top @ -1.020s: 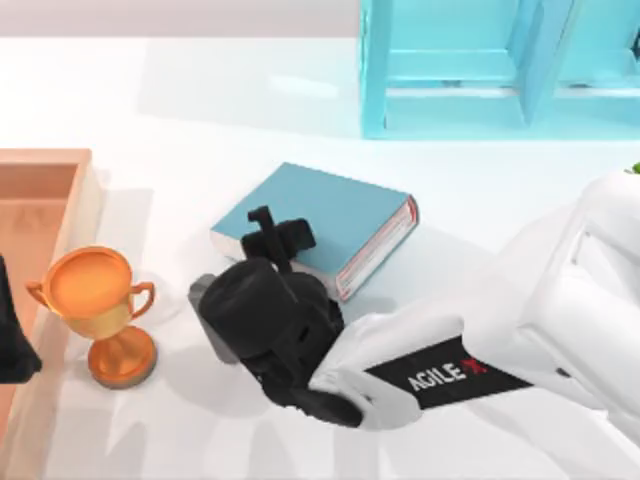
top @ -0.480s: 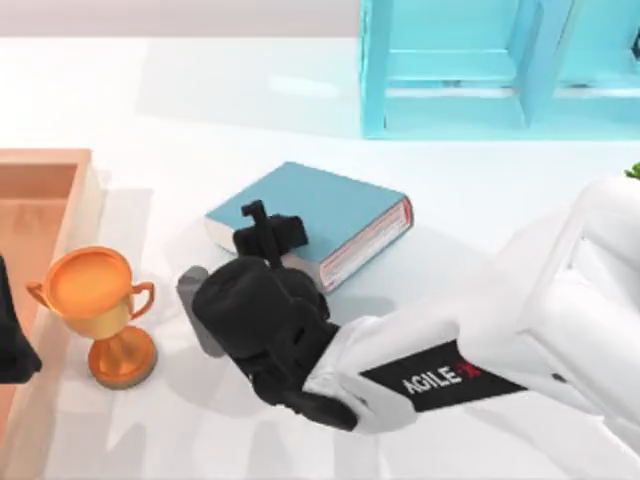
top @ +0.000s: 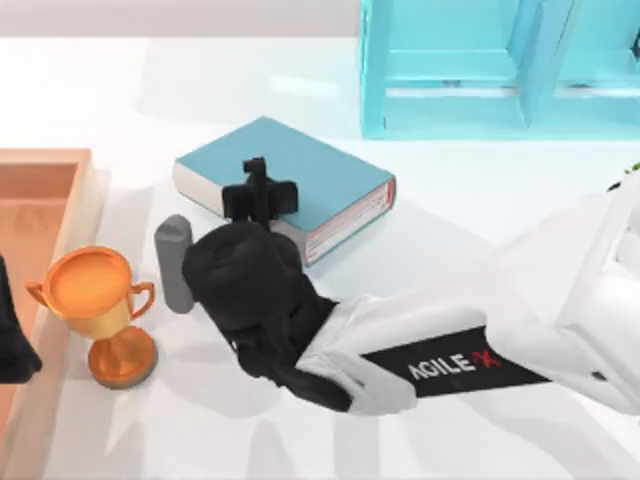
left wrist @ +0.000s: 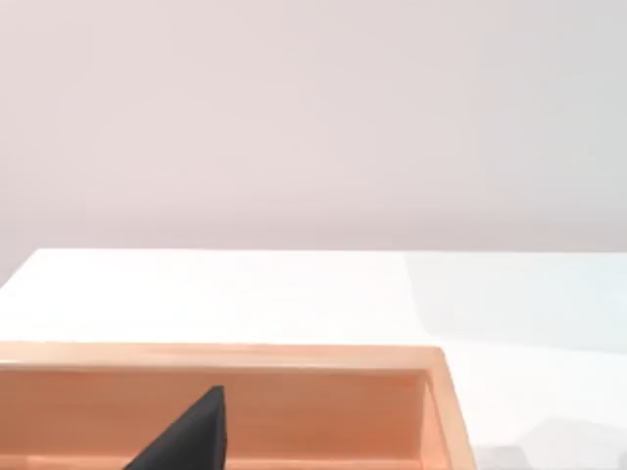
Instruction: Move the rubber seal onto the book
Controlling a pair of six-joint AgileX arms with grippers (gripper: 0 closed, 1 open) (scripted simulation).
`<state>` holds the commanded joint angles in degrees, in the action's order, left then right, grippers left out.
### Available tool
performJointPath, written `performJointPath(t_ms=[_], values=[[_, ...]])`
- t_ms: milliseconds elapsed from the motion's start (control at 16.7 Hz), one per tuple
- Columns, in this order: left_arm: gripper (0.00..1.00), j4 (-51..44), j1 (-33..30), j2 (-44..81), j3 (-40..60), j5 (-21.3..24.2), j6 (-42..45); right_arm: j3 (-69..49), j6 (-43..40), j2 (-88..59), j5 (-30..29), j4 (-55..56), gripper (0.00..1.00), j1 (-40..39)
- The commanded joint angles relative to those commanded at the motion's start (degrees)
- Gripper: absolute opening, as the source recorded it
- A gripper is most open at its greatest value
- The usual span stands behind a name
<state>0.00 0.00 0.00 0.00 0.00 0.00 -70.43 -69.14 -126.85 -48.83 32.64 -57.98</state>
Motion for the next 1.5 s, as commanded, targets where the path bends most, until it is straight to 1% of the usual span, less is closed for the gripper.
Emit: performJointPath(t_ms=[780,840,1380,1500], values=[[1.00,0.0,0.0,0.0,0.0,0.0,0.0,0.0,0.0,0.0,0.0,0.0,0.98,0.0],[1.00,0.0,0.0,0.0,0.0,0.0,0.0,0.0,0.0,0.0,0.0,0.0,1.00,0.0],[1.00,0.0,0.0,0.0,0.0,0.0,0.0,0.1,0.1,-0.1,0.0,-0.1,1.00,0.0],[1.00,0.0,0.0,0.0,0.0,0.0,0.0,2.0,0.7,-1.5,-0.1,-1.2,1.00,0.1]])
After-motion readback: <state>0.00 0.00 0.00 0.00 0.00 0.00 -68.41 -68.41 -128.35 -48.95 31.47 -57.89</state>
